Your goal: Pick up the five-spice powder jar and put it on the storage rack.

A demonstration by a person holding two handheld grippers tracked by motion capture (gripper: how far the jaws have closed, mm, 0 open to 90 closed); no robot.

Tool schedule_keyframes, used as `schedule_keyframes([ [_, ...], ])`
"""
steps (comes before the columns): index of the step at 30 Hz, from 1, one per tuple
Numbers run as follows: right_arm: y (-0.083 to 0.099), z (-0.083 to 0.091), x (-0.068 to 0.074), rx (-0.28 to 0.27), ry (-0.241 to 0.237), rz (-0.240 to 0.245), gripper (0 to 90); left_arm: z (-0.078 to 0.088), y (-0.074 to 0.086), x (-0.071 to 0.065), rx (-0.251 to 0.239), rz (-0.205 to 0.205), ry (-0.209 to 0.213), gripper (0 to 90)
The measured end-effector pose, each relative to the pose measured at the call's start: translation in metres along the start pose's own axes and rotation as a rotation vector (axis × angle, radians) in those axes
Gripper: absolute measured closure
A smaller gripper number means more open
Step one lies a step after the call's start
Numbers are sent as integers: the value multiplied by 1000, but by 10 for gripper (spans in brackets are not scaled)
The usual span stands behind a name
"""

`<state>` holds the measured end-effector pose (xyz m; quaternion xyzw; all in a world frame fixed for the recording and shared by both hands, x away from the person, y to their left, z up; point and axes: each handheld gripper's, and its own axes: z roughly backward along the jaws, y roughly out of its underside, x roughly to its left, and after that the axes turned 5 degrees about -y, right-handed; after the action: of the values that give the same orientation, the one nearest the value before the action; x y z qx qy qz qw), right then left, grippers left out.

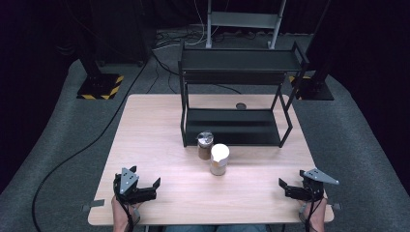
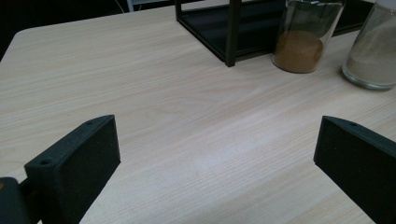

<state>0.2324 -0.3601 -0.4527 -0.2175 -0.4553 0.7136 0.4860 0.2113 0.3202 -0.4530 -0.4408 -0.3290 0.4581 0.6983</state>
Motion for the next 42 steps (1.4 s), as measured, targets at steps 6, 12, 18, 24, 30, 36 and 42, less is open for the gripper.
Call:
schedule_keyframes([
  [6,1,1,-1,-6,-7,0,2,-17,-4,4,-5,-37,82,0],
  [12,1,0,-1,-5,-5,2,4,-40,-13,6,-5,-52,163,0],
  [18,1,1,-1,-4,-2,-4,5,-63,-24,4,-16,-91,225,0],
  [24,1,1,-1,-7,-5,-6,4,-85,-39,-6,-9,-141,256,0],
  [30,2,1,-3,-11,-9,-12,4,-106,-54,-15,-2,-189,283,0],
  [36,3,2,-4,-20,-16,-16,5,-129,-65,-20,10,-202,307,0],
  [42,4,2,-4,-21,-16,-18,5,-146,-73,-28,15,-219,314,0],
])
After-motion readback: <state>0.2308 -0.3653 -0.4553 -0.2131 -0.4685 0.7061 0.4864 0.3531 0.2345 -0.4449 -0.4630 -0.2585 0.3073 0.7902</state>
